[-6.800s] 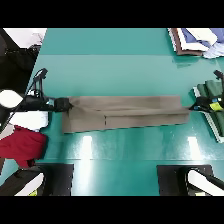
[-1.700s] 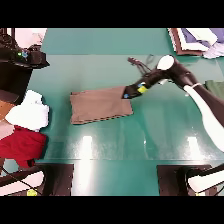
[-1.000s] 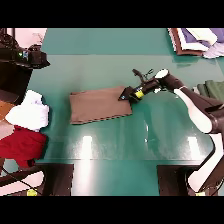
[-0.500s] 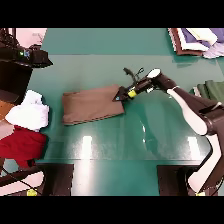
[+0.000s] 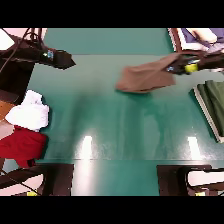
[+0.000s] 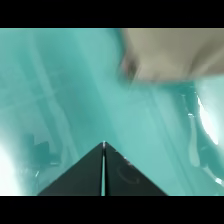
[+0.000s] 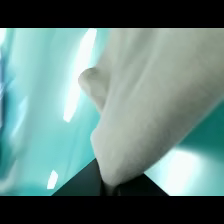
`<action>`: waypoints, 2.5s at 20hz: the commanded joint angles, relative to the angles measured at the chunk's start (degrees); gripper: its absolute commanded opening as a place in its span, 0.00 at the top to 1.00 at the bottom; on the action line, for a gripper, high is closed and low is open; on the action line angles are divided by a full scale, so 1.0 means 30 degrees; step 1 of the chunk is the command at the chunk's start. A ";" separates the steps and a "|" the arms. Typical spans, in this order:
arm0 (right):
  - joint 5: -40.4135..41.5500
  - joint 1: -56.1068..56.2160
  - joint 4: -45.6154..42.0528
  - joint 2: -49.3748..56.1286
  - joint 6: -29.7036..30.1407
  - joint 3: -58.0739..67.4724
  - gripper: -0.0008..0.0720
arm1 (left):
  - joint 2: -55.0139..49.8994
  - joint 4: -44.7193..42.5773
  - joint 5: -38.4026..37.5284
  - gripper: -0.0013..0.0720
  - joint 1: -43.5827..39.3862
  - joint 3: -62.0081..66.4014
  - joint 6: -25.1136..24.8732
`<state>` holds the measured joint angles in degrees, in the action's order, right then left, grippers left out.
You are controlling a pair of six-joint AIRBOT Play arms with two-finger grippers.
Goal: Fold the shirts.
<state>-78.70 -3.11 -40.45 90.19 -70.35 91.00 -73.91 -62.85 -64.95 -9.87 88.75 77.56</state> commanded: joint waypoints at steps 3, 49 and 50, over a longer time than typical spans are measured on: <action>0.1661 -0.6739 -0.1035 -0.1202 0.0000 0.0022 0.97 | -0.0007 0.0168 0.0656 0.94 -0.2011 0.0000 0.0160; -0.2550 -1.8003 -0.9071 -0.7344 -0.1078 -0.4116 0.29 | -0.0007 0.0095 0.0444 0.94 -0.2849 0.0000 -0.0379; -0.2448 -1.8425 -0.8998 -0.7628 -0.1086 -0.4524 0.29 | -0.0007 0.0095 0.0386 0.94 -0.2849 0.0000 -0.0379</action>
<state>-86.91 -54.78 -66.89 70.02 -73.41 82.91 -73.91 -62.57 -63.55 -18.44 88.75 76.62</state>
